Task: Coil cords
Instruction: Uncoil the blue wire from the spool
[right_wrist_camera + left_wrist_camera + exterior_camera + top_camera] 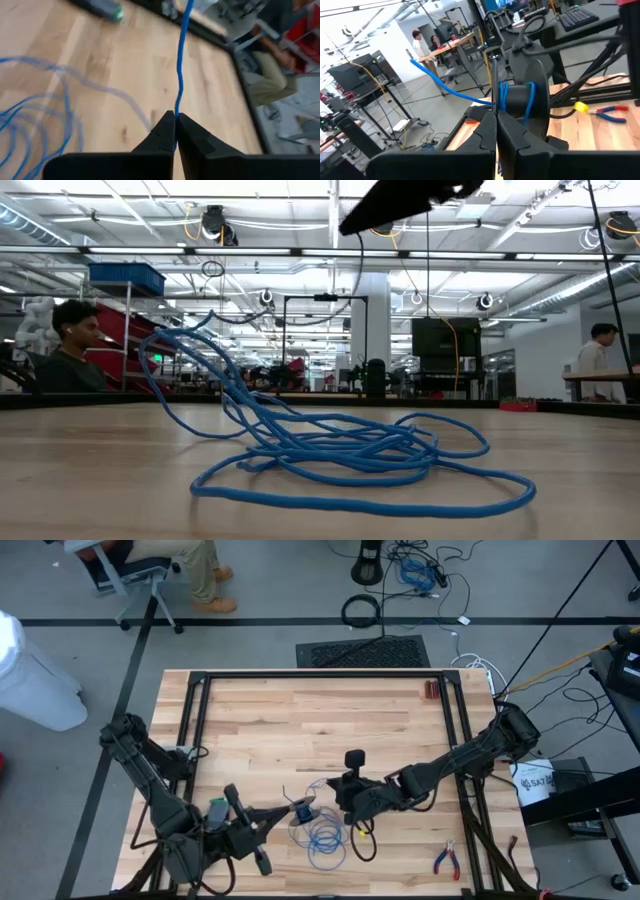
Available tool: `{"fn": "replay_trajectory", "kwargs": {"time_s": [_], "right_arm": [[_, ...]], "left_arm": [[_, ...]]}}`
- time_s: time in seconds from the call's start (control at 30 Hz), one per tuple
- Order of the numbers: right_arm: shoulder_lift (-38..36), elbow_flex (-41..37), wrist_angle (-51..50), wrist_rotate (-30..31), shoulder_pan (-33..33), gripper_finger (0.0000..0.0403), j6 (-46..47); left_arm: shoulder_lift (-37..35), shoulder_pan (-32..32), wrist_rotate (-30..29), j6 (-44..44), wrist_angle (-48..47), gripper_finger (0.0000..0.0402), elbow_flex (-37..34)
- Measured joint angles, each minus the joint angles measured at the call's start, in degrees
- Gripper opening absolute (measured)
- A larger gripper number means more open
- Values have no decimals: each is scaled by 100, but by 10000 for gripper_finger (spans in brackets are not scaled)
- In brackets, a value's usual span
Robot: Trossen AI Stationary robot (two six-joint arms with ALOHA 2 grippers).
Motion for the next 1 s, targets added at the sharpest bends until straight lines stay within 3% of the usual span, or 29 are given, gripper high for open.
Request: {"fn": "replay_trajectory", "kwargs": {"time_s": [0.2,0.43,0.6,0.87,1.0], "right_arm": [[-546,0,-586,-354,192,46,661],[-1228,0,-577,-2326,475,65,1129],[-1175,0,-40,-1939,706,65,1058],[-476,0,1686,-1742,734,66,-67],[-100,0,2125,-1300,680,66,-389]], "left_arm": [[0,-68,20,-7,-273,2,0],[0,-8,20,-80,-513,2,1],[2,25,20,-307,-776,2,1],[4,29,46,-313,-861,2,1],[4,29,330,-315,-864,2,0]]}}
